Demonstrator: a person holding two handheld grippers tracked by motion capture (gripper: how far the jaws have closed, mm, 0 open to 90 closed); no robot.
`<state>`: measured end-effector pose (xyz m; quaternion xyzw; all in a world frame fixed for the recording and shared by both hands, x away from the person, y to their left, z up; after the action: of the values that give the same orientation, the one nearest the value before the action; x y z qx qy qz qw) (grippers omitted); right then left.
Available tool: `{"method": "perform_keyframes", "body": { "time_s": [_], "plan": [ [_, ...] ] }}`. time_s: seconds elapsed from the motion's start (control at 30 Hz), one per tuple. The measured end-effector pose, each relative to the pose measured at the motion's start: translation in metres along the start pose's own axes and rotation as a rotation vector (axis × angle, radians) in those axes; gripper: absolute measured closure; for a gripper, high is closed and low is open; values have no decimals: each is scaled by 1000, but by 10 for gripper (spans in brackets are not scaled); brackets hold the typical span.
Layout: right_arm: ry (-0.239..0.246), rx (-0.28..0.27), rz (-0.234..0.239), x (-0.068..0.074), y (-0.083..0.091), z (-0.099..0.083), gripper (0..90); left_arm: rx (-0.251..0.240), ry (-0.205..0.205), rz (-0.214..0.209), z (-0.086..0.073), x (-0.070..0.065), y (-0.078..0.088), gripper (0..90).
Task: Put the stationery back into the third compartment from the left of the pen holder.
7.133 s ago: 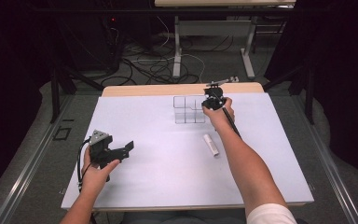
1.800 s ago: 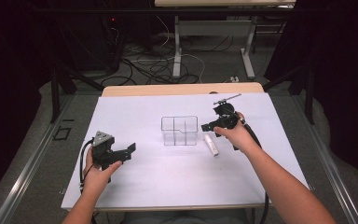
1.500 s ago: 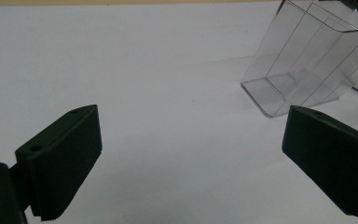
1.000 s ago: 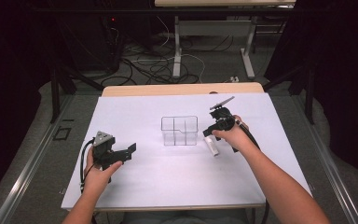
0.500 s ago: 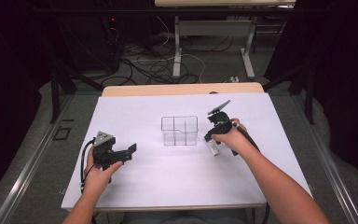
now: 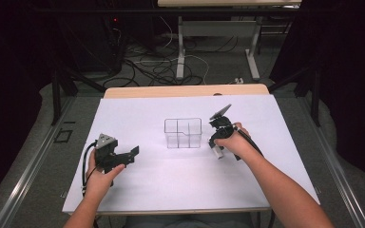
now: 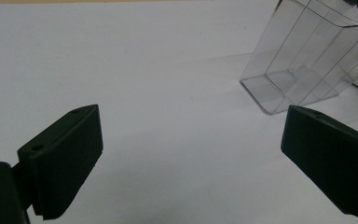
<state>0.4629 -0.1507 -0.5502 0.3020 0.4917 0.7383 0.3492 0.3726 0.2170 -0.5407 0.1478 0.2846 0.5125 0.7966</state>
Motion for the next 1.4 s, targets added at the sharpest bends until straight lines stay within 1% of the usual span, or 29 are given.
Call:
{"method": "perform_keyframes", "body": {
  "time_s": [0.03,0.07,0.1,0.17,0.2,0.23,0.33,0.37,0.43,0.53,0.67,0.77,0.87,1.07,1.17,1.2,1.27,1.3,1.4],
  "plan": [
    [-1,-2,1,0,-1,0,639,-1,0,0,0,0,0,56],
    [-18,-4,4,1,-1,0,643,-1,0,0,0,0,0,56],
    [-9,-14,7,0,-3,0,645,-1,0,0,0,0,0,56],
    [-35,1,7,1,-3,0,647,-3,0,0,0,0,0,56],
    [-19,17,3,0,-2,0,648,-4,0,0,0,0,0,56],
    [-17,17,4,-1,-2,0,649,-3,-1,1,0,0,0,56],
    [-21,11,6,-1,-4,0,650,-2,-1,0,0,0,-1,56],
    [-29,10,6,0,-4,0,650,-3,1,-1,0,0,-1,56],
    [-34,13,-4,0,-6,-1,653,-2,1,-1,0,0,-1,56],
    [-30,37,-6,-1,-5,-1,657,-1,-1,-1,0,0,-1,56],
    [-63,23,4,0,-6,-1,666,-2,-1,-1,0,0,-1,56],
    [-69,19,4,-1,-7,0,668,-3,0,-1,0,-1,-1,56],
    [-78,28,3,-1,-6,0,670,-1,0,0,0,0,-1,56],
    [-81,29,10,-1,-6,-1,673,-1,-4,1,0,0,-1,56],
    [-79,20,26,0,-3,-1,674,6,-8,6,0,0,-1,62],
    [-86,19,19,-1,-2,-1,675,6,-8,5,-1,0,-1,62],
    [-69,20,24,-2,1,-1,675,6,-8,5,-1,0,-1,62],
    [-71,20,22,-2,2,-1,676,6,-9,4,-1,0,-1,62],
    [-73,0,27,-2,5,-2,676,8,-10,5,-1,0,-1,62]
  ]
}}
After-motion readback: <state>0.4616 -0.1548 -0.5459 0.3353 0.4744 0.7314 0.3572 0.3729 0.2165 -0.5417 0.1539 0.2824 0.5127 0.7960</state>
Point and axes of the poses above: each handheld gripper's, and its own axes: y roughly backward along the jaws, z roughly out of its top, x roughly to its left, the point moved 3 cm from there along -y, roughly forward along the jaws, and after that the axes turned 10 degrees about y, right-handed, at the moved point
